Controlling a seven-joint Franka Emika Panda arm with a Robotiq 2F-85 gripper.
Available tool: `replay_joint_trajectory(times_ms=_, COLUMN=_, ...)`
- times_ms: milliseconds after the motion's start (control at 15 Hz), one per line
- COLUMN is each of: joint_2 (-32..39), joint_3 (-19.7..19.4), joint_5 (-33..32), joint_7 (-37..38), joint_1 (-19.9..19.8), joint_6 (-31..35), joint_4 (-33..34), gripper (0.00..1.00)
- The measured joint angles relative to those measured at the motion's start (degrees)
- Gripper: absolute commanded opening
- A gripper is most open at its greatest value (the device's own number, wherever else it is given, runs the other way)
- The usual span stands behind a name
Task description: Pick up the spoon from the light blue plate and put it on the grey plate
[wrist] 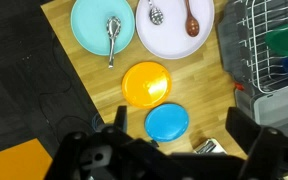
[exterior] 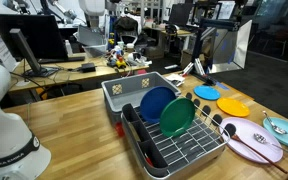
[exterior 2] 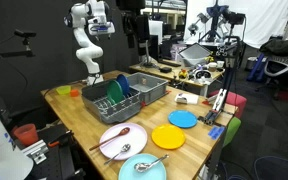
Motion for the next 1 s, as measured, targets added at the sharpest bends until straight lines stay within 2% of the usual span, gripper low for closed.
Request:
replay_joint_trajectory(times_ms=667, joint_2=0.1, joint_3=0.2, joint_5=-0.3, joint_7=0.1, joint_1=-0.3, joint_6=-0.1, joint_4=-0.3, gripper=1.0)
replay_joint_trajectory(times_ms=1000, joint_2=3.1, joint_3=0.3, joint_5=-0.8, joint_7=0.0, joint_1=-0.6, joint_6=0.1, joint_4=-4.3, gripper=1.0)
